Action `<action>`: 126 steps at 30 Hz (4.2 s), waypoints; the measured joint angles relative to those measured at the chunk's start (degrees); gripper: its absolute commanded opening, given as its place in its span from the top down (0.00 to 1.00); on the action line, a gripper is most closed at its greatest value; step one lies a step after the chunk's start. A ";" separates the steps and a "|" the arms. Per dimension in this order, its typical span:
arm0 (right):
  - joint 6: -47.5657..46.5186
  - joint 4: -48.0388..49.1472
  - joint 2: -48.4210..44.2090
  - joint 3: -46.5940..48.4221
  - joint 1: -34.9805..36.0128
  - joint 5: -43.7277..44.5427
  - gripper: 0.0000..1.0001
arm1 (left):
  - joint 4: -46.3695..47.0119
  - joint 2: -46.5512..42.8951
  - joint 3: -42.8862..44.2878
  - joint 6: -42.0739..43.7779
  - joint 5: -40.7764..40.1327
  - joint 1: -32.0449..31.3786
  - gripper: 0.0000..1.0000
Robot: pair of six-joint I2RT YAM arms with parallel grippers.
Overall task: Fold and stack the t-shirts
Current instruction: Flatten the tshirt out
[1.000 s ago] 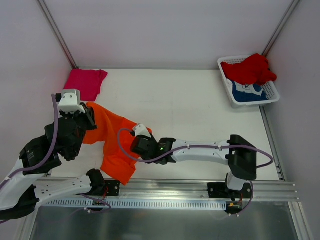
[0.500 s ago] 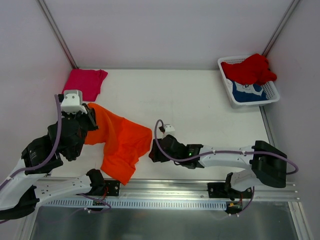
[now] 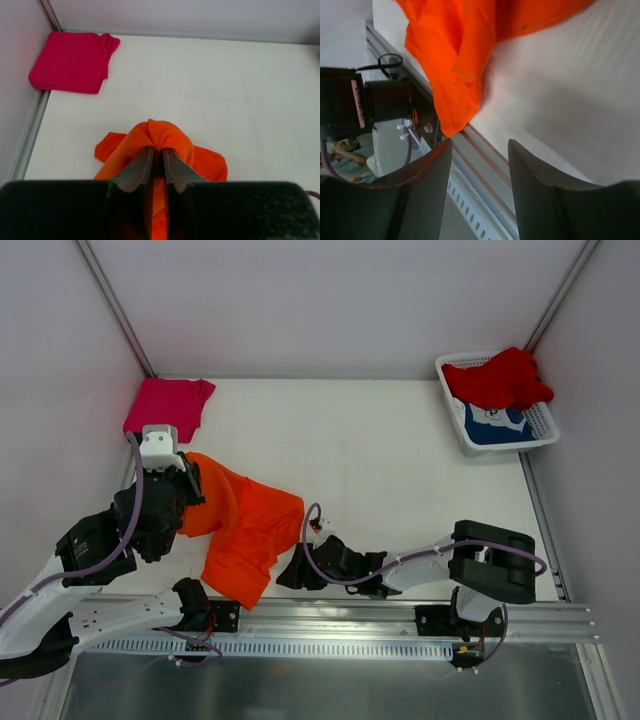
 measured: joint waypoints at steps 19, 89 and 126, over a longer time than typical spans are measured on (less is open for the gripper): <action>1.27 21.14 16.96 7.02 6.10 -6.95 0.48 | -0.35 -2.56 -2.95 -1.55 2.12 0.00 1.00; -19.74 2.69 -16.39 -0.55 -2.38 -0.70 1.00 | -0.39 -4.07 -4.00 -1.42 2.25 0.00 1.00; -73.22 -52.59 -60.98 42.62 -3.91 40.17 1.00 | 1.36 2.67 35.93 18.29 10.03 0.13 1.00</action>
